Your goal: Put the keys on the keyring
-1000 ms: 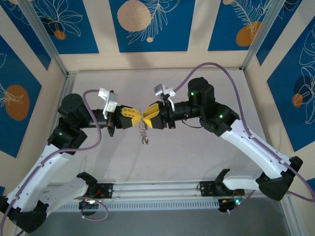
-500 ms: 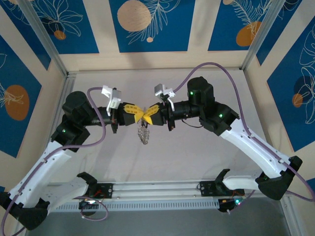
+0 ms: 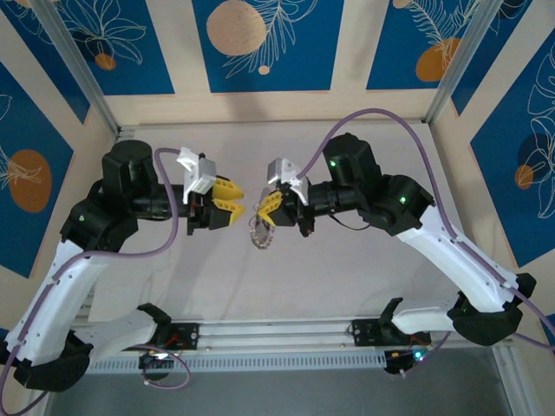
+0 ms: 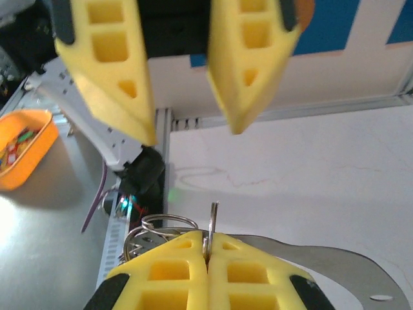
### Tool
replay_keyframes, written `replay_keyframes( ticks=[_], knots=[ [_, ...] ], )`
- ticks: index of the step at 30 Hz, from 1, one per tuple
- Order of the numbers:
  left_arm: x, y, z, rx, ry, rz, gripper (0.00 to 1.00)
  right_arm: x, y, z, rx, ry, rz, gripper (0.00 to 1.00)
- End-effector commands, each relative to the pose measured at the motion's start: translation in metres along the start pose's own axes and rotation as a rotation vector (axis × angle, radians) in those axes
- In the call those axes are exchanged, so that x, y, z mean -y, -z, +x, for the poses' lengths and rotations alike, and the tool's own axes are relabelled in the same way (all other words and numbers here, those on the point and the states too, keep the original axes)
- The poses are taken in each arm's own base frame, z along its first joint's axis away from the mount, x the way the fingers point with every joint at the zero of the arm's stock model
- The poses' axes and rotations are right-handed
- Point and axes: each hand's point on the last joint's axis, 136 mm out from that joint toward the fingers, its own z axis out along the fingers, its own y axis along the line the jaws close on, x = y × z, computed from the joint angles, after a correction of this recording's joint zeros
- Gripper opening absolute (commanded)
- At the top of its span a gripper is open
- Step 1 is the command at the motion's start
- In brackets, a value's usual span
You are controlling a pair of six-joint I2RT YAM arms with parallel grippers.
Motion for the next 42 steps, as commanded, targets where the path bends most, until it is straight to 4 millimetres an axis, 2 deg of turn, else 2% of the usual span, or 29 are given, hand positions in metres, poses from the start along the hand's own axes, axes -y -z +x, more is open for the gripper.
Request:
replay_keyframes(
  ticks=[1, 7, 15, 18, 23, 26, 31, 35, 37, 39, 42],
  knots=[
    [0.013, 0.001, 0.019, -0.104, 0.01, 0.053, 0.34, -0.012, -0.004, 0.01, -0.086, 0.058, -0.063, 0.0],
    [0.023, -0.005, 0.024, -0.166, 0.021, 0.116, 0.32, -0.023, -0.007, -0.004, -0.069, 0.041, -0.144, 0.0],
    [0.021, -0.013, 0.036, -0.204, 0.031, 0.121, 0.31, -0.032, -0.006, -0.018, -0.025, 0.089, -0.197, 0.0],
    [0.02, -0.016, 0.037, -0.207, 0.028, 0.123, 0.16, -0.033, -0.008, -0.017, -0.032, 0.091, -0.209, 0.0],
    [0.02, -0.019, 0.036, -0.197, 0.028, 0.132, 0.15, -0.032, -0.011, -0.014, -0.046, 0.089, -0.216, 0.0],
    [0.019, -0.021, 0.037, -0.198, 0.034, 0.136, 0.0, -0.032, -0.011, -0.015, -0.04, 0.096, -0.214, 0.0],
    [0.018, -0.022, 0.036, -0.175, 0.027, 0.125, 0.0, -0.03, -0.007, -0.016, -0.019, 0.104, -0.195, 0.0],
    [0.014, -0.025, 0.031, -0.114, 0.028, 0.107, 0.0, -0.029, 0.0, -0.013, 0.013, 0.039, -0.196, 0.25],
    [0.014, -0.027, 0.025, -0.058, 0.024, 0.108, 0.0, -0.028, 0.002, -0.008, 0.038, 0.001, -0.19, 0.32],
    [0.016, -0.027, 0.019, -0.008, 0.026, 0.117, 0.0, -0.027, 0.004, -0.004, 0.056, -0.026, -0.185, 0.33],
    [0.018, -0.027, 0.013, 0.043, 0.028, 0.133, 0.0, -0.022, 0.006, 0.003, 0.07, -0.054, -0.164, 0.27]
  ],
)
